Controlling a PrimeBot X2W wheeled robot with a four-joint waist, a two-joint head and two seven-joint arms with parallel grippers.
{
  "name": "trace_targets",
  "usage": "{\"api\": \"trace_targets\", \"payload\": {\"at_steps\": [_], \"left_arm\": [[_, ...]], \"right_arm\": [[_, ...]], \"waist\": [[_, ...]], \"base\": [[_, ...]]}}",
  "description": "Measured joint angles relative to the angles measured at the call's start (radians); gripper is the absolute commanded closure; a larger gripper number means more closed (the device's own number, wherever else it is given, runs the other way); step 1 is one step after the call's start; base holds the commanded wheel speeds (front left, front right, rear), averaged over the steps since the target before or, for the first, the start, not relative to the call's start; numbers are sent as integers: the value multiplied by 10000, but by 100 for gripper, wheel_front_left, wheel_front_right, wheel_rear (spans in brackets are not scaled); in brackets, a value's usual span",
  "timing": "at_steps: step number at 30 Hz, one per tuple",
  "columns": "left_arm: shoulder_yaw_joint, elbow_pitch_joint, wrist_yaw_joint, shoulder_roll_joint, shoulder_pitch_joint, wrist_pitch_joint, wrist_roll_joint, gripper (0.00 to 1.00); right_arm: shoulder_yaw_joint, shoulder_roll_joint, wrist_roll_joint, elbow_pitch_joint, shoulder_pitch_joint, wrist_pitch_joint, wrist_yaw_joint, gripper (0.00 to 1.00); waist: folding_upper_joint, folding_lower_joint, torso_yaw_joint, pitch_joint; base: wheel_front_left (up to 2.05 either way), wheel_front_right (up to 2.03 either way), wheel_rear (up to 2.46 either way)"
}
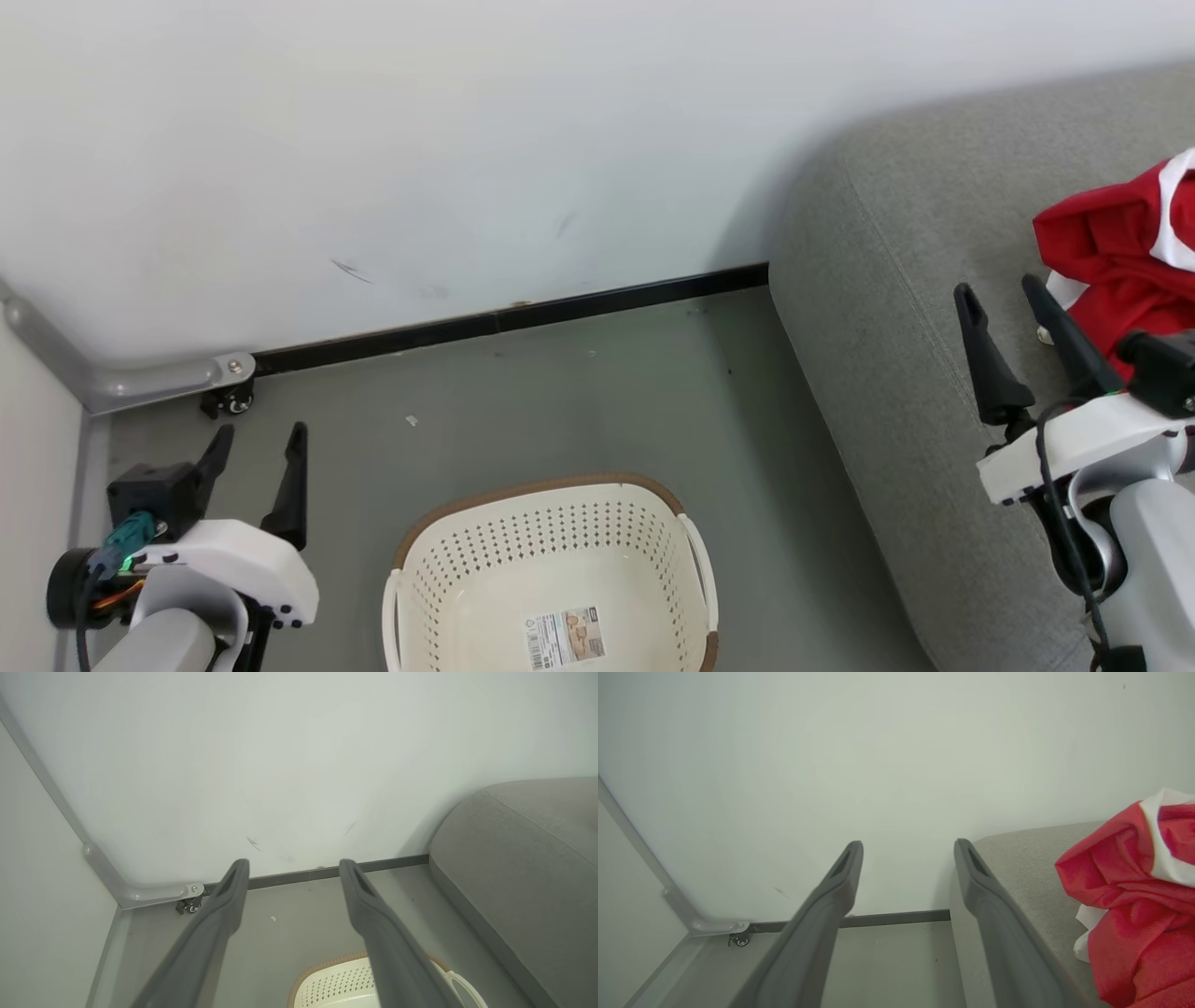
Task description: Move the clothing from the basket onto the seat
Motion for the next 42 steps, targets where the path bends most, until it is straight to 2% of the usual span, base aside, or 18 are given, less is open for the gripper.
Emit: {"api": "trace_targets", "payload": {"at_steps": [3, 11, 27, 42], "left_arm": [[314, -2, 253, 136, 331, -88, -21, 0], [790, -188, 596, 242, 993, -176, -130, 0], [984, -702, 823, 261, 2108, -263, -163, 0], [1145, -1319, 1039, 244, 2728, -263, -107, 0]], "right_arm": [[-23, 161, -242, -288, 336, 0, 0, 0], [-58, 506, -819, -704, 1019, 0, 0, 0], [-598, 1344, -1592, -940, 2440, 0, 0, 0], [-915, 1699, -2038, -1331, 3270, 0, 0, 0]], "waist": [[0, 0, 182, -192], [0, 0, 529, -558], [0, 0, 1043, -1079], [0, 0, 1402, -1315]], "base": [[0, 0, 0], [0, 0, 0], [0, 0, 0], [0, 0, 0]]}}
